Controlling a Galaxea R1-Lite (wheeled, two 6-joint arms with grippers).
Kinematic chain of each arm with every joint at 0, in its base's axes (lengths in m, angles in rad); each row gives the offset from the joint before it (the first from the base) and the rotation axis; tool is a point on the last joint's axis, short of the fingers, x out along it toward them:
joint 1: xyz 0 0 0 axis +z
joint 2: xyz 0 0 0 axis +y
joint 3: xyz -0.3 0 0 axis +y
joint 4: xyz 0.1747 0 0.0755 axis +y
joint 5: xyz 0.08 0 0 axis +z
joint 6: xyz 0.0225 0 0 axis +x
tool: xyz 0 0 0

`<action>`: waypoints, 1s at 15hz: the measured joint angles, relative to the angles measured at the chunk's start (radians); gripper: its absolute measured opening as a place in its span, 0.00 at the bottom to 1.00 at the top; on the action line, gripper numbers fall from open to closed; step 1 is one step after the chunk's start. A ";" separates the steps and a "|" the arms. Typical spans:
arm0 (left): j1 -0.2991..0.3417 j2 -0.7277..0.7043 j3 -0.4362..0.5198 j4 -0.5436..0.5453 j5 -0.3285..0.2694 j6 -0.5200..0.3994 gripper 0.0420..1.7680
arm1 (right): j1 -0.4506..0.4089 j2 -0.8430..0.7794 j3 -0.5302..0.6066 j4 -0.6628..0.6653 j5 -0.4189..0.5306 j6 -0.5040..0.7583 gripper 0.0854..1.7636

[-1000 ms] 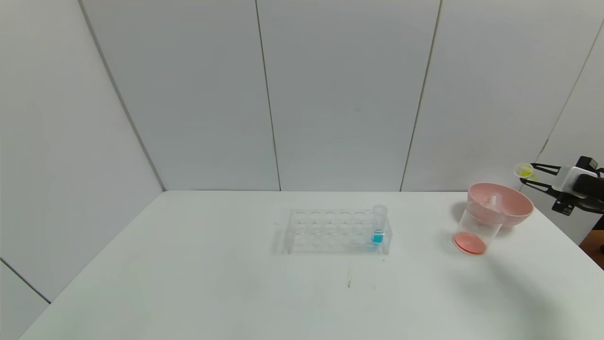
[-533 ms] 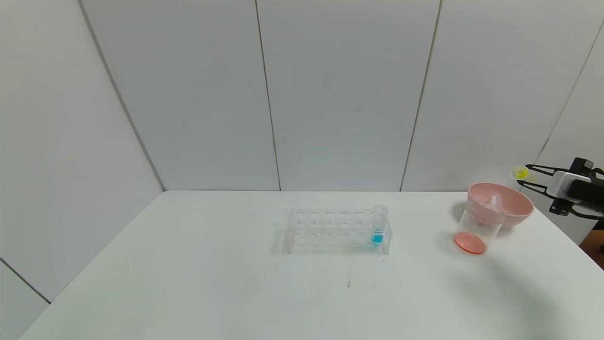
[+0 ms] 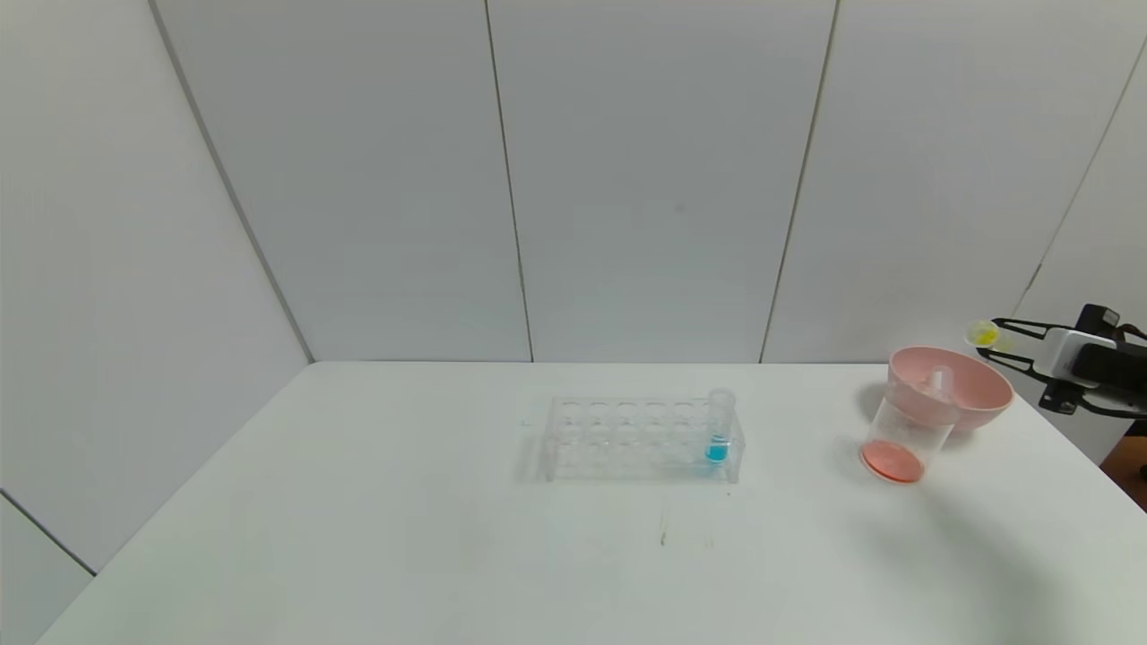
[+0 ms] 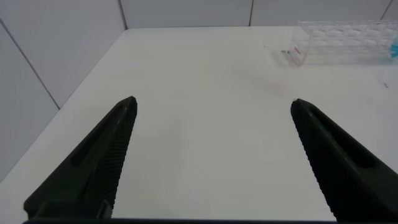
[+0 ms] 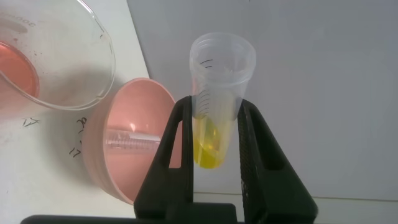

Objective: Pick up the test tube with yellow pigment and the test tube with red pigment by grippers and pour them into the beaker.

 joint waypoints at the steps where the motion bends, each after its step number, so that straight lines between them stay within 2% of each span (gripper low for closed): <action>1: 0.000 0.000 0.000 0.000 0.000 0.000 1.00 | 0.000 0.000 0.000 -0.001 0.000 -0.001 0.24; 12: 0.000 0.000 0.000 0.000 0.000 0.000 1.00 | 0.014 -0.003 -0.002 -0.004 -0.014 -0.005 0.24; 15: 0.000 0.000 0.000 0.000 0.000 0.000 1.00 | 0.018 -0.004 -0.002 -0.003 -0.015 -0.041 0.24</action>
